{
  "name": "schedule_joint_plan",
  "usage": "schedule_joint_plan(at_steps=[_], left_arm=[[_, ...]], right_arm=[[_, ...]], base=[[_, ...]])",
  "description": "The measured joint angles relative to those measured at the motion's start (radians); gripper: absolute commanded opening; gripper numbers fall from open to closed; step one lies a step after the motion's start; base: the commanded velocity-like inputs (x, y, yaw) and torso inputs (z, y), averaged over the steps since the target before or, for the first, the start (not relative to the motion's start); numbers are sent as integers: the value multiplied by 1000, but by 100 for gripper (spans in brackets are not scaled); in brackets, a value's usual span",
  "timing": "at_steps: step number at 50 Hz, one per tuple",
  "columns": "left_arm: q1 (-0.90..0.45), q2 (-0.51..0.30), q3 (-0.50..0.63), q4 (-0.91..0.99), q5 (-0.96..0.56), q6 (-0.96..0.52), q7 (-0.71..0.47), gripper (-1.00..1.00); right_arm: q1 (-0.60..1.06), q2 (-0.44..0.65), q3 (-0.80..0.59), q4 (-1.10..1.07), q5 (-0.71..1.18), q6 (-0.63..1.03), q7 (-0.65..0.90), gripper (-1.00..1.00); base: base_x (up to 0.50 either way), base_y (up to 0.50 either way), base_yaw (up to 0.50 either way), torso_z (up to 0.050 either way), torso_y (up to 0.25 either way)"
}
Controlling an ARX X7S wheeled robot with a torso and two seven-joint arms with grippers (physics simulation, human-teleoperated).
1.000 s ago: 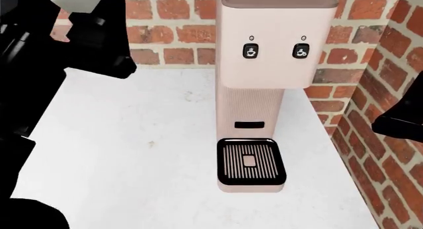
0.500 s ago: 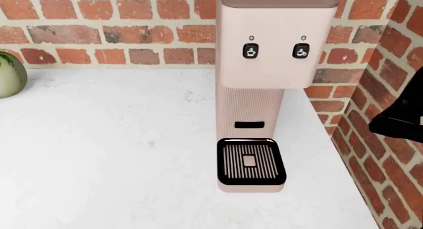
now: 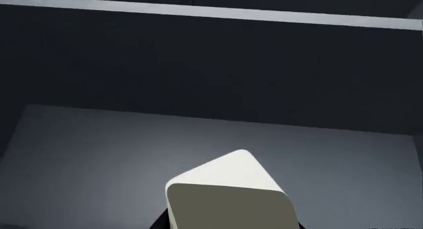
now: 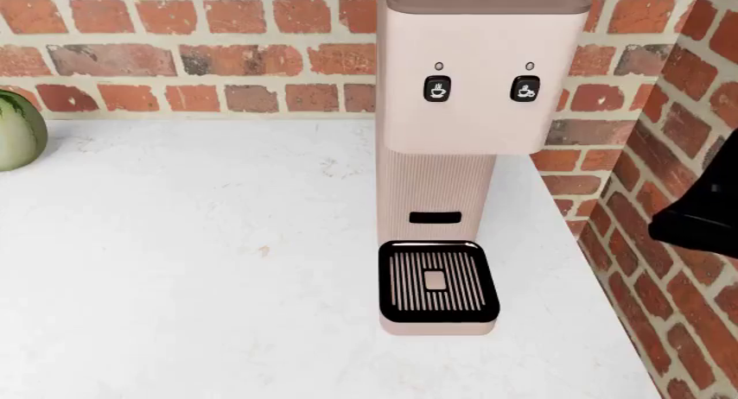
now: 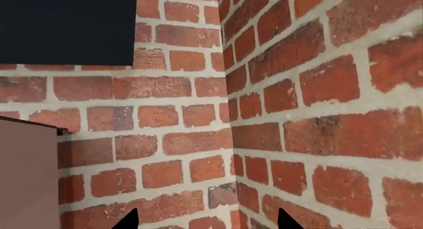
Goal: Pick the tofu from the counter and place it in the cabinet.
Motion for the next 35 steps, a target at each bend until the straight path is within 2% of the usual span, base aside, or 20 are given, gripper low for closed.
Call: schedule_joint_plan(at_steps=[5, 12, 13, 22, 35], left_arm=[[-80, 52, 87, -272, 116, 94, 116, -100], [-226, 152, 194, -779, 278, 265, 292, -100], [-246, 163, 200, -832, 303, 280, 312, 100], [-362, 236, 174, -1129, 490, 348, 435, 100], [-440, 275, 84, -1303, 677, 378, 524, 100]], right_arm=[[-6, -2, 3, -4, 0, -4, 0, 100], [-2, -5, -6, -7, -3, -5, 1, 100], [0, -5, -7, -7, -3, -5, 2, 100], [7, -5, -13, -21, 4, -5, 8, 100], [-9, -6, -3, -39, 10, -16, 11, 100]], base=[[0, 0, 0, 0, 0], [0, 0, 0, 0, 0], [0, 0, 0, 0, 0], [0, 0, 0, 0, 0], [0, 0, 0, 0, 0]])
